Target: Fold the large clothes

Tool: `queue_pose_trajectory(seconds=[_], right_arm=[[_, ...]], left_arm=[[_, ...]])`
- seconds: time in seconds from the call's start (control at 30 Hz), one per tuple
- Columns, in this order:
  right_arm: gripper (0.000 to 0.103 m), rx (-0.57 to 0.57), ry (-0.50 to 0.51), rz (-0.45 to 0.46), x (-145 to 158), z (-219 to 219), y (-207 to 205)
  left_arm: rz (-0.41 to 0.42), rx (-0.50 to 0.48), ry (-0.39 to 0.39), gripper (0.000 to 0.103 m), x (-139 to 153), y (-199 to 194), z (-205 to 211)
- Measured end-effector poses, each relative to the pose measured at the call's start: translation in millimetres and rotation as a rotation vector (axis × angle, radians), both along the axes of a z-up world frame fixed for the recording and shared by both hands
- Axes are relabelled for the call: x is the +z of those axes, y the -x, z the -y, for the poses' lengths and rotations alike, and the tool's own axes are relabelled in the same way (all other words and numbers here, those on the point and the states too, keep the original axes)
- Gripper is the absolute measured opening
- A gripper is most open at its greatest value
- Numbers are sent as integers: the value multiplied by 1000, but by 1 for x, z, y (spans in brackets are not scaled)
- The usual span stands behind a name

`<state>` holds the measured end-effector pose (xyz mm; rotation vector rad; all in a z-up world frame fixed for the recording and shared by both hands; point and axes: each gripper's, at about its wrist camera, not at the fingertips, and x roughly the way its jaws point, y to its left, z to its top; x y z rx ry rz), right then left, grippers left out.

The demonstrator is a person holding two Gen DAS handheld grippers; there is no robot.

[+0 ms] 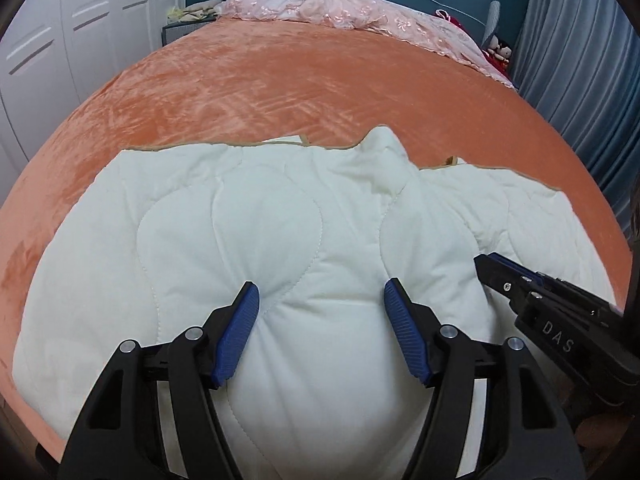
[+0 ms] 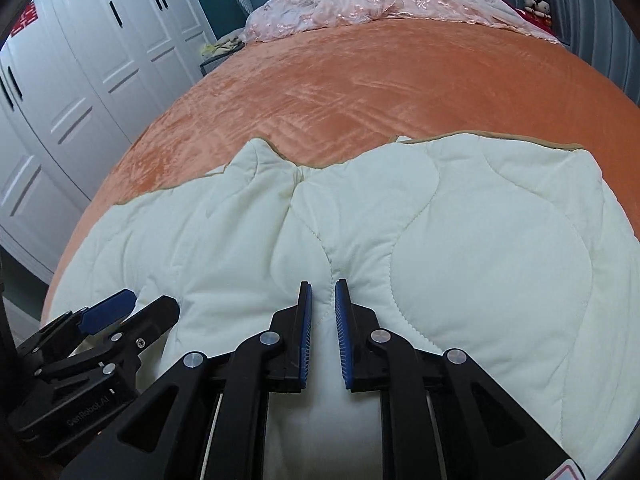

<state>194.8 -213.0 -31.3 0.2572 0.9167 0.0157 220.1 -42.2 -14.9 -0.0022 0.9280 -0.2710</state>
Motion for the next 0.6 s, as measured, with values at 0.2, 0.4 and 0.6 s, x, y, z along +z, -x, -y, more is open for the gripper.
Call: queue_pose_trajectory(seconds=[0.2, 0.4, 0.6], right_arm=[[7, -5, 31, 1, -18, 0, -10], [1, -13, 5, 25, -27, 4, -10], [0, -12, -1, 46, -29, 5, -9]], left_arm=[[25, 21, -56, 66, -19, -10, 8], [58, 45, -95, 68, -30, -18, 15], [83, 48, -109, 68, -34, -17, 16]])
